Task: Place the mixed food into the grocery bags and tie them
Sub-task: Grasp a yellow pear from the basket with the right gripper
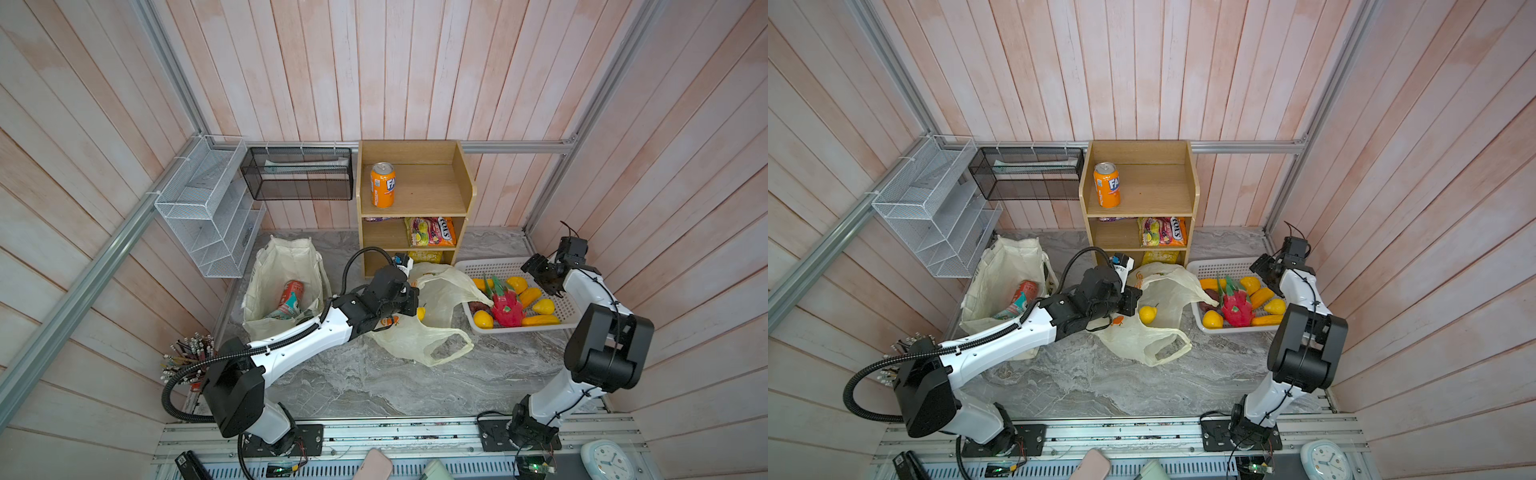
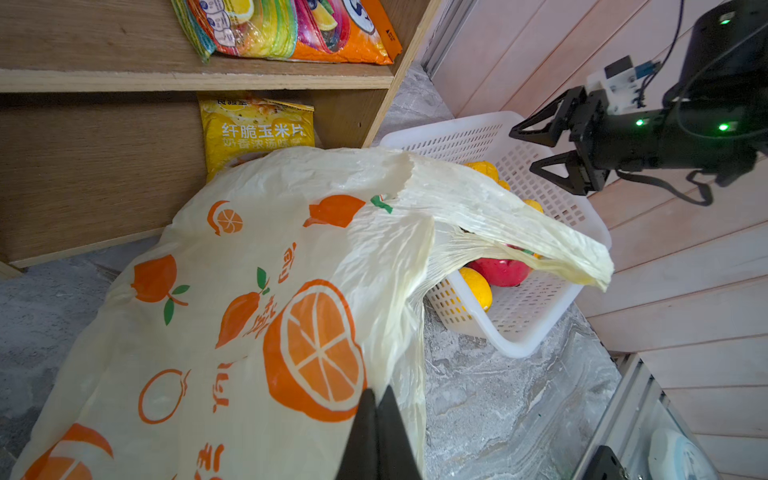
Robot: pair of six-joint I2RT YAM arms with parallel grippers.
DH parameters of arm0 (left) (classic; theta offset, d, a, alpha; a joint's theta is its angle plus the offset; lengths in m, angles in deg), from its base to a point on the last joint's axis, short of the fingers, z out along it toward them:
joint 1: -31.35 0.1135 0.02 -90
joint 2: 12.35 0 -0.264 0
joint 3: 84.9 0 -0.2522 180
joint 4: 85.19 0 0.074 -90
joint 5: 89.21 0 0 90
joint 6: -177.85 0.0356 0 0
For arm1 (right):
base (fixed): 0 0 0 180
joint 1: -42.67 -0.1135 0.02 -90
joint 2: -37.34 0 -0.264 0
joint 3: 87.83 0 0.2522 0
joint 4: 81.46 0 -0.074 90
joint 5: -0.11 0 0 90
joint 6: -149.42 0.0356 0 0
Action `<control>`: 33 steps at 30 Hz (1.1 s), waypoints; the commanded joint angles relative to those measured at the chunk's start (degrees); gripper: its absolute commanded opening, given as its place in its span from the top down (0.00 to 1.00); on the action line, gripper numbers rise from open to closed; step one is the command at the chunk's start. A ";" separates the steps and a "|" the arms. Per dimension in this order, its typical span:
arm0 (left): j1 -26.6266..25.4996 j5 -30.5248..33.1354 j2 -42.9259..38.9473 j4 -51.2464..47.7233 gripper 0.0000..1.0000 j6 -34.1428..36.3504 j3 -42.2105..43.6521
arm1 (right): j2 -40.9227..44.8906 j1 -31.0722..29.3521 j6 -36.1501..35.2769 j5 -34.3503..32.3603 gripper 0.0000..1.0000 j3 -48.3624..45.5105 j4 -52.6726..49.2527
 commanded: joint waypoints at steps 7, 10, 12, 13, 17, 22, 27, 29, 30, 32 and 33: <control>1.02 -1.70 -1.11 2.05 1.00 0.86 1.03 | -9.37 -5.71 -6.13 -11.30 0.17 8.66 -5.99; 1.13 -1.44 -1.47 1.81 1.00 0.68 1.20 | -11.98 -6.35 -6.24 -11.48 0.17 10.37 -8.01; 1.12 -1.44 -1.56 1.79 1.00 0.55 1.19 | -13.07 -6.84 -6.64 -12.05 0.16 10.12 -7.97; 1.12 -1.44 -1.55 1.73 1.00 0.49 1.19 | -13.58 -6.97 -6.72 -12.27 0.16 9.94 -7.96; 1.14 -1.53 -1.55 1.64 1.00 0.37 0.87 | -14.18 -6.97 -6.65 -11.70 0.17 8.37 -7.12; 1.11 -1.66 -1.18 1.50 1.00 0.12 0.60 | -13.56 -7.08 -6.80 -10.41 0.24 6.80 -6.17; 1.12 -1.96 -0.72 1.56 1.00 -0.16 0.28 | -10.59 -6.95 -6.10 -9.24 0.35 5.55 -5.25; 1.15 -1.96 -0.67 1.60 1.00 -0.33 0.20 | -9.05 -6.91 -5.71 -8.71 0.43 5.35 -5.29; 1.12 -2.05 -0.64 1.70 1.00 -0.42 0.20 | -8.42 -6.87 -5.57 -8.61 0.46 5.18 -5.16; 1.16 -2.15 -0.49 1.65 1.00 -0.68 0.16 | -6.68 -6.66 -4.98 -8.14 0.51 4.96 -5.03; 1.10 -2.14 -0.52 1.64 1.00 -0.77 0.20 | -5.86 -6.50 -4.74 -7.83 0.52 4.70 -4.84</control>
